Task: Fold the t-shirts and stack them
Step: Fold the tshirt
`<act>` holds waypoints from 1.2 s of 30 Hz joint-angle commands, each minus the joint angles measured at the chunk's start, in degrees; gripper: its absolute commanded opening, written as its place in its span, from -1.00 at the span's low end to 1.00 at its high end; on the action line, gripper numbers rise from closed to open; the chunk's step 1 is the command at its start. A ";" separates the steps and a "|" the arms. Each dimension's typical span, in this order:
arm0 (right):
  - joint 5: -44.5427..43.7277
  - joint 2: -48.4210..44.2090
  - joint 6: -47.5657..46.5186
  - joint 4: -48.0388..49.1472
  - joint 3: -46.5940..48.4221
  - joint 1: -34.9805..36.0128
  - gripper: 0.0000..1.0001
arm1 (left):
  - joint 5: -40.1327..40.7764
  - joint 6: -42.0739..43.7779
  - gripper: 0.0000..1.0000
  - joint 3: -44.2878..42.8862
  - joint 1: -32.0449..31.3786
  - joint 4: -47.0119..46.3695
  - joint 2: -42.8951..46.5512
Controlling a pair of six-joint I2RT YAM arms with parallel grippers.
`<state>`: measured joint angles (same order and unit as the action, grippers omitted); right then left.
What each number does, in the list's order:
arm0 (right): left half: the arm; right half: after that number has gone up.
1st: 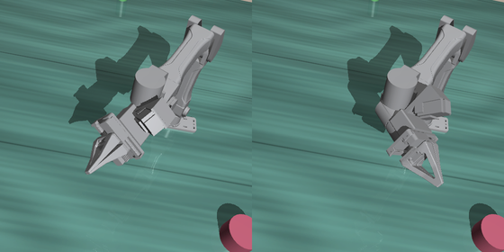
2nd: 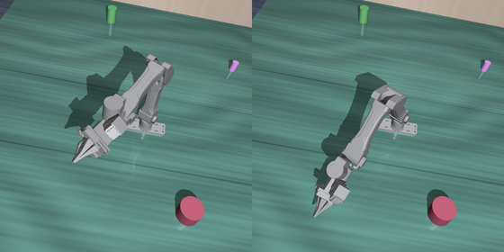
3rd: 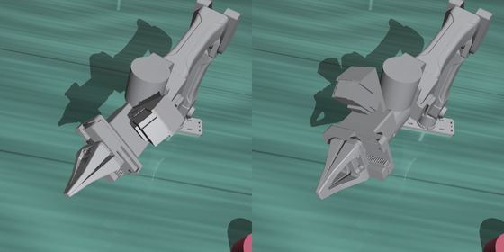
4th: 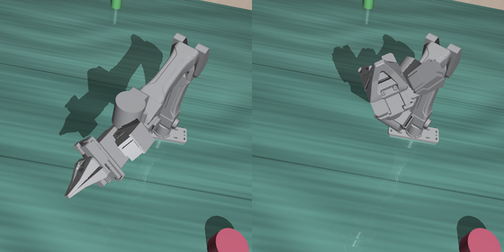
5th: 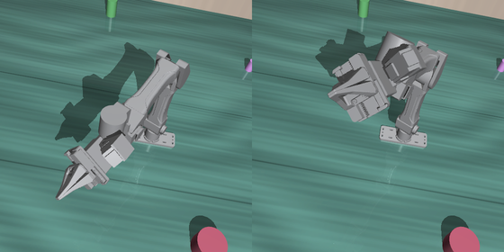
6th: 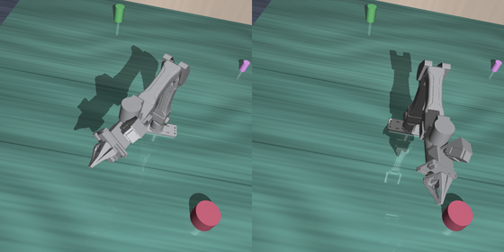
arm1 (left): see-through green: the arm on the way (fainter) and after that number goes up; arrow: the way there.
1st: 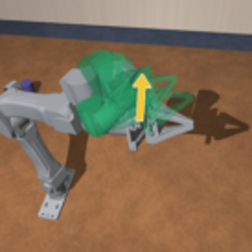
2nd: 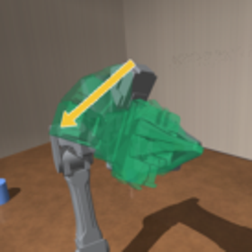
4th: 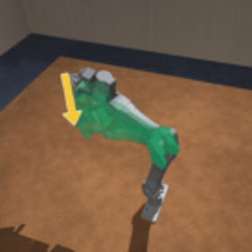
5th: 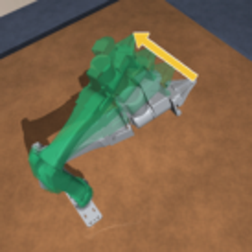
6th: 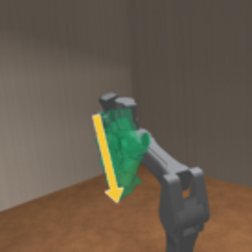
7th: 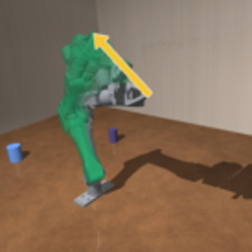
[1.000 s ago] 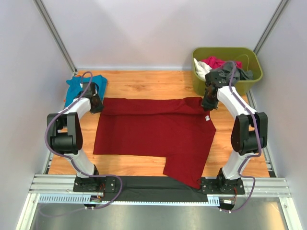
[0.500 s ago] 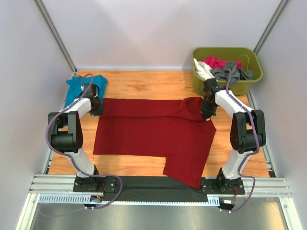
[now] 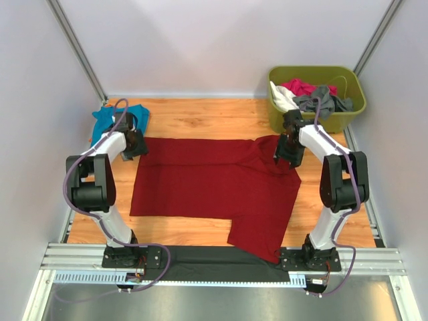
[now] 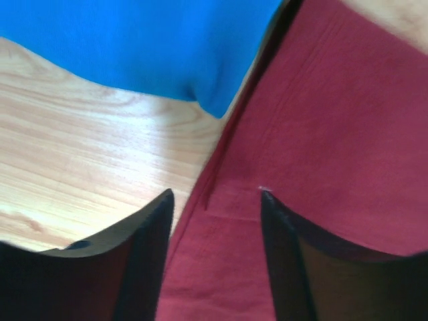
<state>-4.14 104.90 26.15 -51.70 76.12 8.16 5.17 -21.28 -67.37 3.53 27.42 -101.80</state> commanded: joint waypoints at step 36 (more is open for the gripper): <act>1.68 9.10 2.15 25.50 6.60 -2.27 -0.44 | -7.10 -9.22 -0.21 -15.60 -13.29 -3.87 -10.70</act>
<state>-4.27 113.69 26.85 -29.93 85.49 6.31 -3.77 -29.56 -84.14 -9.63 22.26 -113.93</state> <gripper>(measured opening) 0.295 0.398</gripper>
